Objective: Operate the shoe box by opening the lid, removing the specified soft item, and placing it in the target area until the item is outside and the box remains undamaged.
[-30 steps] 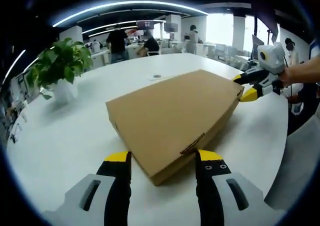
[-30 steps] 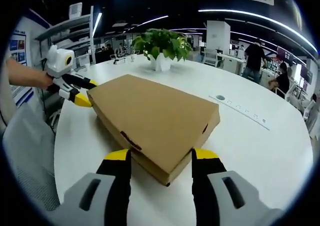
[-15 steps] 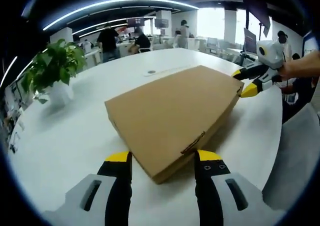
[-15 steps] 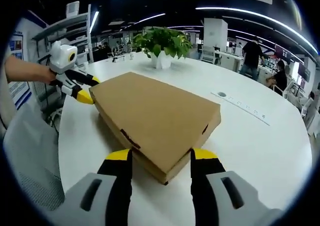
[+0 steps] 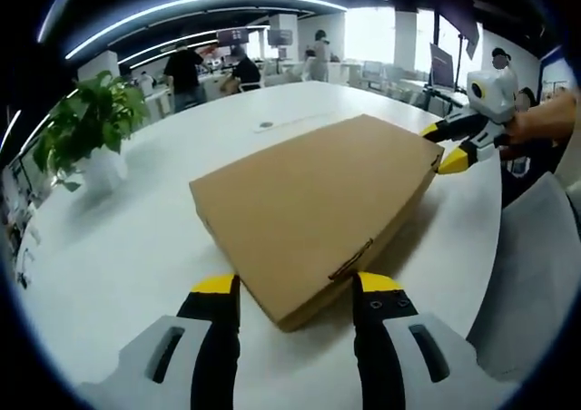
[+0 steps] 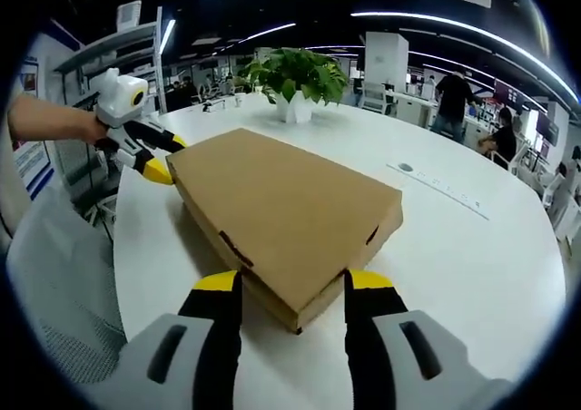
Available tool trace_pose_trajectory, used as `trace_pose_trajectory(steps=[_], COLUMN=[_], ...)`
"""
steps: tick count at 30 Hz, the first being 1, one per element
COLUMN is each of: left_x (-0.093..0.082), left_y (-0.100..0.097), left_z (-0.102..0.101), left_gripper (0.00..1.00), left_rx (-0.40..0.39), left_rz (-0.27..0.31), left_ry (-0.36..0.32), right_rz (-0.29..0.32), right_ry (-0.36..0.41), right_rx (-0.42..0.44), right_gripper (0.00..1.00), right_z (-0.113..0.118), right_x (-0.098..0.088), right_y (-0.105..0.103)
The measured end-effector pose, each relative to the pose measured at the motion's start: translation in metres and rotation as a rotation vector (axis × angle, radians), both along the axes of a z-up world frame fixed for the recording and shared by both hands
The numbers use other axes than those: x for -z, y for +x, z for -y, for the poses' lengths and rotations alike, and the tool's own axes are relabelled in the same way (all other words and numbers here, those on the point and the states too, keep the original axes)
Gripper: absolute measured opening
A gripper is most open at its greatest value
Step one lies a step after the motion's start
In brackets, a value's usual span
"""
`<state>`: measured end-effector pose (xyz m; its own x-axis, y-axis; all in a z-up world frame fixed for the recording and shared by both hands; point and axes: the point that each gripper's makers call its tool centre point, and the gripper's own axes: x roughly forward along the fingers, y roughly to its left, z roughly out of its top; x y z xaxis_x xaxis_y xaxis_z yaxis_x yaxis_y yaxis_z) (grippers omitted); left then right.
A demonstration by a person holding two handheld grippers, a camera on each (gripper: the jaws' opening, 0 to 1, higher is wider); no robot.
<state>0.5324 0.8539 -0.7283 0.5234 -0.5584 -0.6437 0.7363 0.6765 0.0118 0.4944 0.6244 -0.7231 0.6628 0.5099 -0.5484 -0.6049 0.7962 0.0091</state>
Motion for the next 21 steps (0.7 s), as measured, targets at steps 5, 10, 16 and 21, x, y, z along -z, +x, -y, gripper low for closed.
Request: trace_pose_trajectory(steps=[5,10,16,21], left_x=[0.000,0.000,-0.001,0.000], left_y=[-0.006,-0.011,-0.016,-0.020], left_z=[-0.006,-0.012,-0.019,-0.025], left_gripper=[0.48,0.48,0.48,0.48], left_rx=[0.024,0.037,0.048,0.042], left_rz=[-0.004,-0.010,-0.017,-0.019], left_ry=[0.005,0.010,0.019,0.020], right_rz=[0.003,0.006,0.008,0.007], right_ry=[0.006,0.019,0.014,0.007], right_rx=[0.011,0.027,0.016,0.006], right_gripper=[0.40,0.40,0.41,0.40], right_z=[-0.005,-0.012,-0.021,-0.025], right_x=[0.000,0.000,-0.001,-0.001], right_y=[-0.009,-0.018,-0.027,-0.029])
